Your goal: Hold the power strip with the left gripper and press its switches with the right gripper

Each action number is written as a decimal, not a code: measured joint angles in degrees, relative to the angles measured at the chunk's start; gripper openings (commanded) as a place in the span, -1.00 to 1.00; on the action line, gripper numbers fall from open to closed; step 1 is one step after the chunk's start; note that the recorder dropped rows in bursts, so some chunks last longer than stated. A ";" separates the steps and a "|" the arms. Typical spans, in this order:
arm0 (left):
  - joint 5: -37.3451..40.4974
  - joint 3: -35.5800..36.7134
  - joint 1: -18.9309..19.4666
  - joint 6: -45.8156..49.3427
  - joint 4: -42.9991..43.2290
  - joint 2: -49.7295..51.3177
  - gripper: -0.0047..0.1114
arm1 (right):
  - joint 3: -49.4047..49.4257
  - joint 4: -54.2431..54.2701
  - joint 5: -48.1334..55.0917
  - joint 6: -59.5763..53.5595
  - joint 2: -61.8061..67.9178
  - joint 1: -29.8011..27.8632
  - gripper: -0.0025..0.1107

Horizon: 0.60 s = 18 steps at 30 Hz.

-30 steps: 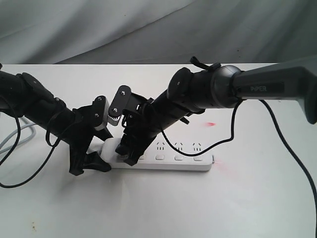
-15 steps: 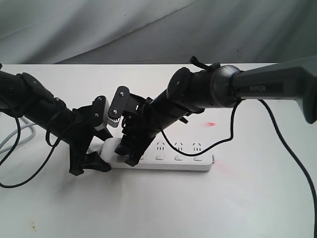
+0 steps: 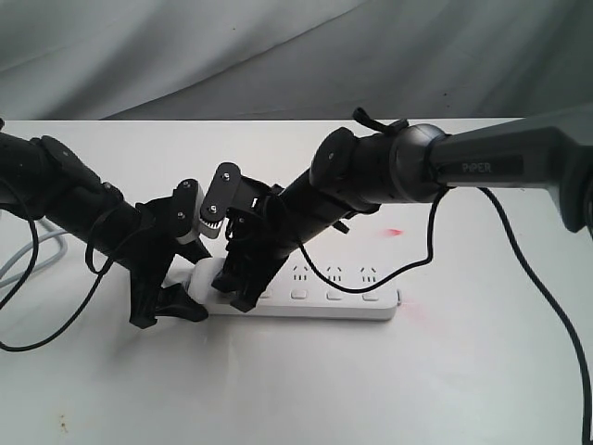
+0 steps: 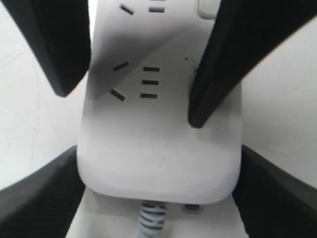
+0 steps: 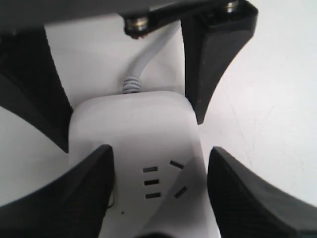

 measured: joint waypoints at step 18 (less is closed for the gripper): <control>0.00 0.00 0.00 0.00 0.00 0.00 0.03 | 1.17 -4.07 0.89 -0.84 -6.13 -0.10 -0.02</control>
